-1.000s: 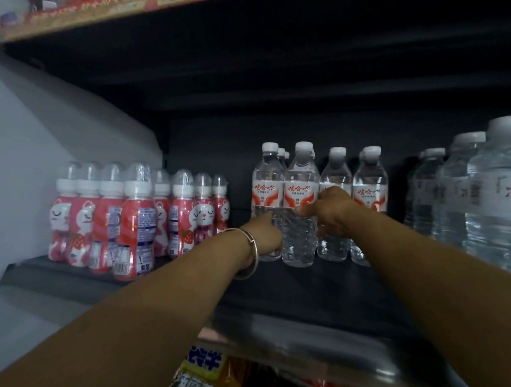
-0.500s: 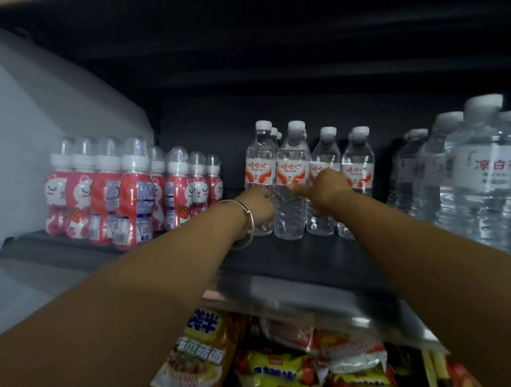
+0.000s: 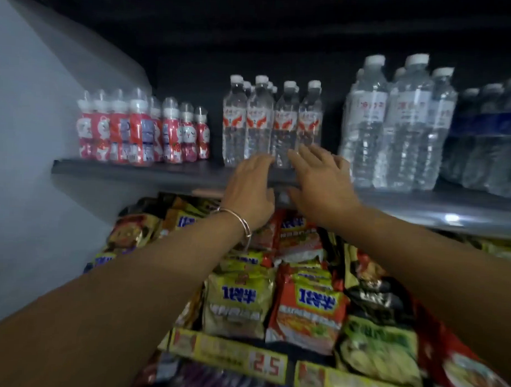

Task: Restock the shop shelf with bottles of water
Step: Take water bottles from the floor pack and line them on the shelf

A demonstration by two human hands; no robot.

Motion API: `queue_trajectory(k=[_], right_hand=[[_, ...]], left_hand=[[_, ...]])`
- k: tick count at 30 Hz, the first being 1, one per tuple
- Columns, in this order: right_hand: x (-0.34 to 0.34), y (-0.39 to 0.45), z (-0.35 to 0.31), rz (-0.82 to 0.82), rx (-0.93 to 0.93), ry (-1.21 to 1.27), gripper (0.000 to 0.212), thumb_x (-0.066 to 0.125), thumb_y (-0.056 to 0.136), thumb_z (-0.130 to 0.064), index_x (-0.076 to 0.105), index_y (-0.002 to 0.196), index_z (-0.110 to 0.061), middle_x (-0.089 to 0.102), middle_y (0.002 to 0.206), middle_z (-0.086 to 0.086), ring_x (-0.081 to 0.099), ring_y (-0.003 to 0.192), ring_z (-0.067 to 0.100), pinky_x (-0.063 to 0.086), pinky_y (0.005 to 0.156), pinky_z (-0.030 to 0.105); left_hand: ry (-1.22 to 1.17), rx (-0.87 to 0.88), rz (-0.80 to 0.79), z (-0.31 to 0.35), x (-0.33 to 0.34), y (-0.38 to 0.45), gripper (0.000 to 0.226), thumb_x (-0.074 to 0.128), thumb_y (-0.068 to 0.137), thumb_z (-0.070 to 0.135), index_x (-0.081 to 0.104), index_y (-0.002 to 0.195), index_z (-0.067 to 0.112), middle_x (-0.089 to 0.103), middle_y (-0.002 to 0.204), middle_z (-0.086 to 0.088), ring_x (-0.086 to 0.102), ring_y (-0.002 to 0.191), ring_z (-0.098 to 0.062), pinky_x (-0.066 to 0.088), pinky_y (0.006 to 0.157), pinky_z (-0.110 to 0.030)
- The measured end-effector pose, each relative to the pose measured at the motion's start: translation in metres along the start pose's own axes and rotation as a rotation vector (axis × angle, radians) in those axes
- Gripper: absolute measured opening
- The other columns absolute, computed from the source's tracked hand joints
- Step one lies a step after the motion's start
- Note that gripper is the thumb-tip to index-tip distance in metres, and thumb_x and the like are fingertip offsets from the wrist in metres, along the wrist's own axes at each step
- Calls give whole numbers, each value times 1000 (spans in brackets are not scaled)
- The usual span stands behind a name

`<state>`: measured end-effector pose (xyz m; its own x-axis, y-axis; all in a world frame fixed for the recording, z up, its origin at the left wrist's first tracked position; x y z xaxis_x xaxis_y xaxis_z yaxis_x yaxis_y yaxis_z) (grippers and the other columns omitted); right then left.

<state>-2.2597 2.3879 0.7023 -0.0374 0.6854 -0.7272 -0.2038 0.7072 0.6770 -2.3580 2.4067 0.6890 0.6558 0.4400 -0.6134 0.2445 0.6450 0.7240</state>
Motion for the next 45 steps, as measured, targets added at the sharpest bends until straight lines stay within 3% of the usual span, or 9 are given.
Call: queue_trajectory(k=[7,12,22,26,29,32,38,42,45], right_hand=[[47,-167,7,-82,-82,113,67,61,86,-20,31,146,-12,29,153,8,31,135,28,29,99,43],[149,-282,11,-182,-109,189,70,84,59,-11,58,122,1,60,124,23,60,103,41,50,79,49],[370,-504,-14,-367,-8,374,45,76,53,-8,68,96,3,70,92,19,65,68,36,54,57,36],[473,-601,-32,-611,81,371,54,87,44,-11,69,93,1,71,91,16,66,74,35,53,62,28],[542,-662,-40,-755,200,396,47,71,80,-24,56,118,-1,62,114,18,55,106,36,45,81,33],[611,-719,-41,-891,338,398,58,58,90,-36,37,139,-12,49,134,10,44,122,28,36,93,31],[719,-792,-42,-935,606,503,67,72,79,-30,40,133,-10,53,131,13,51,117,32,43,92,36],[760,-815,-42,-879,711,551,64,76,75,-25,44,128,-10,59,125,13,55,113,35,45,87,38],[778,-824,-40,-832,768,605,66,80,70,-24,47,126,-14,63,118,12,58,109,33,49,86,39]], left_hand=[[88,-28,-126,32,93,-151,64,56,78,4,35,137,19,35,142,0,33,128,-24,27,104,-41],[34,-155,-248,10,179,-257,63,55,81,3,34,139,18,31,145,-1,27,134,-22,21,108,-41],[-52,-253,-438,-71,372,-476,56,58,70,-2,51,124,13,50,129,-7,48,118,-29,27,92,-31],[-40,-291,-563,-113,445,-563,52,59,78,2,49,127,16,45,135,-3,41,125,-24,24,95,-32],[-51,-311,-620,-143,496,-620,50,59,82,7,47,129,18,41,138,-1,35,130,-20,20,100,-32],[-66,-320,-681,-170,545,-669,51,58,83,8,45,131,19,40,139,0,34,130,-20,16,98,-28],[-86,-283,-724,-212,618,-733,52,60,77,6,49,127,17,45,134,-1,40,124,-20,12,87,-17],[-125,-270,-783,-229,650,-757,49,55,77,7,50,125,15,46,134,-3,43,121,-26,24,102,-31],[-133,-272,-787,-238,663,-766,49,59,76,1,52,123,15,46,132,-3,45,114,-29,28,98,-31]])
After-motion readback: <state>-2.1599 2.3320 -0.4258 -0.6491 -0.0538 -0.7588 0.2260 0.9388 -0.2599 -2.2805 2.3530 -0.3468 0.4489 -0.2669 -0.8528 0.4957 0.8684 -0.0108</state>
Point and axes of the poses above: each hand's wrist, its own y-axis towards the middle knuckle, its own x-axis out of the palm, z = x × y, the point moved 8 cm from there along y, towards the middle knuckle
